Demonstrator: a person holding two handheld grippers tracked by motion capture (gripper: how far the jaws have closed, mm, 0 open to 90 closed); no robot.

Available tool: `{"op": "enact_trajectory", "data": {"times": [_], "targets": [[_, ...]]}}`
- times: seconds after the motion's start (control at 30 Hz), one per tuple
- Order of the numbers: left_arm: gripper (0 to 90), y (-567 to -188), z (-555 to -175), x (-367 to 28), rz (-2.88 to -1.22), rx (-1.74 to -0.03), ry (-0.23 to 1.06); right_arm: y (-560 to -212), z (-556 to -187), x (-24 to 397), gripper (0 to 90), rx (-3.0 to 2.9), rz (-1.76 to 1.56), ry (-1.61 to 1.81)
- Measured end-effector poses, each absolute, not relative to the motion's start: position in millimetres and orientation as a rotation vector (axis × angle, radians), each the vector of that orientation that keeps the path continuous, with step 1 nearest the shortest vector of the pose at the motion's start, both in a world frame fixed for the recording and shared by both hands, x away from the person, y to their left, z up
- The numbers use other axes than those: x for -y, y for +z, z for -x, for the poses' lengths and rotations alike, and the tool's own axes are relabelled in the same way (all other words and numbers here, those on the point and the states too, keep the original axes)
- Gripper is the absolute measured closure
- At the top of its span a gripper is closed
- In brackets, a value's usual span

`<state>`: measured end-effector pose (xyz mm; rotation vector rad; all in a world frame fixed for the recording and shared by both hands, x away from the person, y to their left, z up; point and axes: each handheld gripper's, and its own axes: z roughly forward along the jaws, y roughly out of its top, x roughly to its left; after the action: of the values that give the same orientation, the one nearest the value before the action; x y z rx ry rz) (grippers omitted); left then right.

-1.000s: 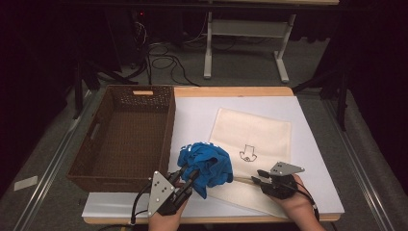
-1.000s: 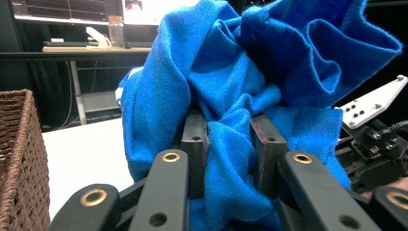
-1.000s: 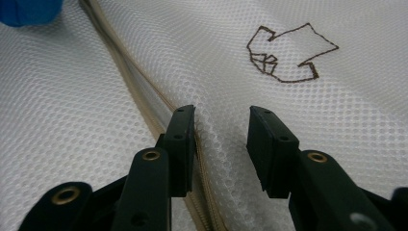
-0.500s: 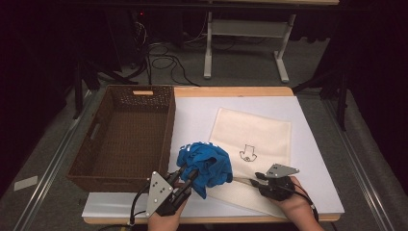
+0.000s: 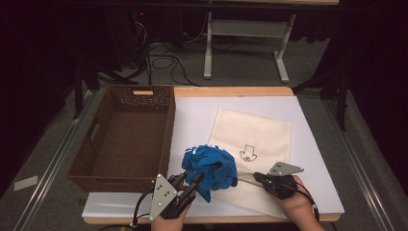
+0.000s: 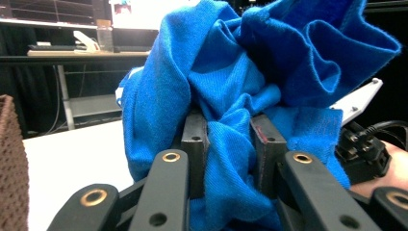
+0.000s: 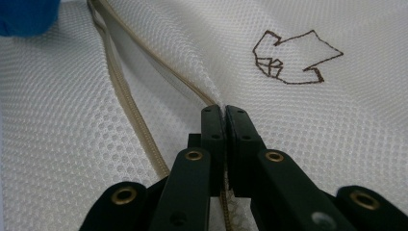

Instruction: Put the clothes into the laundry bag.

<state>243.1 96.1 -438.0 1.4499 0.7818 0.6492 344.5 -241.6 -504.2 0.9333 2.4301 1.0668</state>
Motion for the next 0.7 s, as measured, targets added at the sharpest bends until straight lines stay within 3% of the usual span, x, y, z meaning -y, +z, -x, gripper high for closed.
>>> {"op": "enact_trajectory", "data": {"times": [0.7], "targets": [[72.5, -463.7, -257.8, -34.9, -1.541, -0.757, 0.623, -486.7, -341.9, 244.5, 88.1, -2.361, -0.940, 1.192]]}}
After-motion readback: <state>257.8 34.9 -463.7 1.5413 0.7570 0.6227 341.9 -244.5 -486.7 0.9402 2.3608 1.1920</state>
